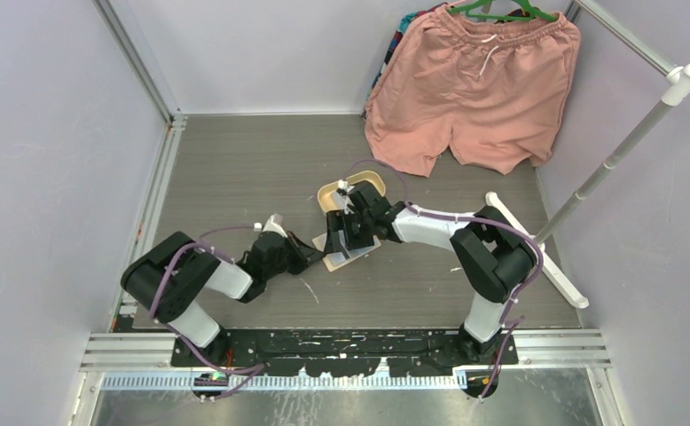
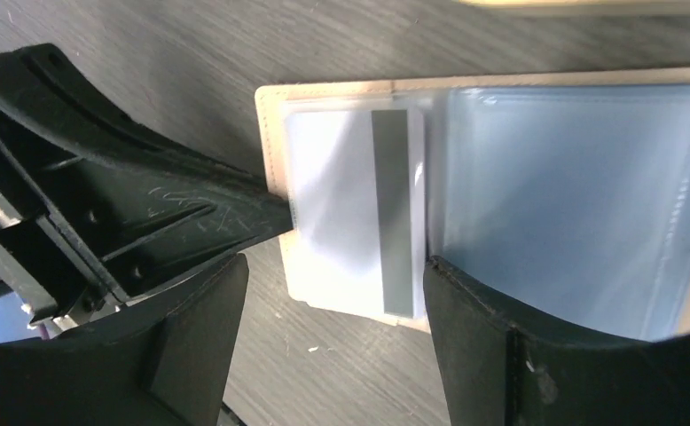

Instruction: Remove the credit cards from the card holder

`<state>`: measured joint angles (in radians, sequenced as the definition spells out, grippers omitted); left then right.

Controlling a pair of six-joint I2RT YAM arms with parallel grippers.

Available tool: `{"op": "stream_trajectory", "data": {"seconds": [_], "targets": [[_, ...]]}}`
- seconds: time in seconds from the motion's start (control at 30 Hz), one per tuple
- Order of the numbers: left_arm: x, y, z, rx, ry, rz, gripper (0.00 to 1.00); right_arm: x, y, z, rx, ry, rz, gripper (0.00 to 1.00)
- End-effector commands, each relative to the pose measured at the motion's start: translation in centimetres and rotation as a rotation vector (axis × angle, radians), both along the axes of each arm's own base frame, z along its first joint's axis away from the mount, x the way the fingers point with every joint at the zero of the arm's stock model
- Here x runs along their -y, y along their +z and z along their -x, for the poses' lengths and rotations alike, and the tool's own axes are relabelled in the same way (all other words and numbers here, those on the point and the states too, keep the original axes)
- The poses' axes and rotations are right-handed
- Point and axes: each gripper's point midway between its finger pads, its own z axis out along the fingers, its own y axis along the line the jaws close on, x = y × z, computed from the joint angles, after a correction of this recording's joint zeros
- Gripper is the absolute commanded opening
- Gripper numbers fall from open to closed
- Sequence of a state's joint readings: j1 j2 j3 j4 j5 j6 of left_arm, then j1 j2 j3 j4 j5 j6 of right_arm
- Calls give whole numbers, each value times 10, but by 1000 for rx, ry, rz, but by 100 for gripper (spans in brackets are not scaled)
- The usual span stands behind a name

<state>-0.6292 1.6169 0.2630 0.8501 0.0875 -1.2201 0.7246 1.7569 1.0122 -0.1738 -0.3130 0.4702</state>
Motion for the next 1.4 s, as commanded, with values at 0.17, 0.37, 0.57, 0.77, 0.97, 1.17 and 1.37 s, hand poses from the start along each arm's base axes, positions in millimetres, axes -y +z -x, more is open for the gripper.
{"op": "stream_trajectory", "data": {"seconds": [0.17, 0.37, 0.57, 0.77, 0.97, 1.17, 1.37], "targets": [[-41, -73, 40, -224, -16, -279, 0, -16, -6, -34, 89, -42, -99, 78], [-40, -87, 48, -270, -28, -269, 0, -26, -18, -28, 46, -25, -161, 78], [-40, -94, 52, -297, -41, -276, 0, -27, -21, -6, -42, 11, -265, 78], [-36, -97, 53, -300, -73, -282, 0, -21, -20, 24, -137, 88, -304, 75], [-35, -98, 51, -298, -109, -316, 0, -12, -15, 50, -217, 119, -330, 74], [-42, -95, 49, -286, -120, -383, 0, 1, -22, 70, -269, 126, -300, 73], [-40, -96, 47, -289, -147, -403, 0, 5, -27, 79, -304, 108, -329, 73]]}}
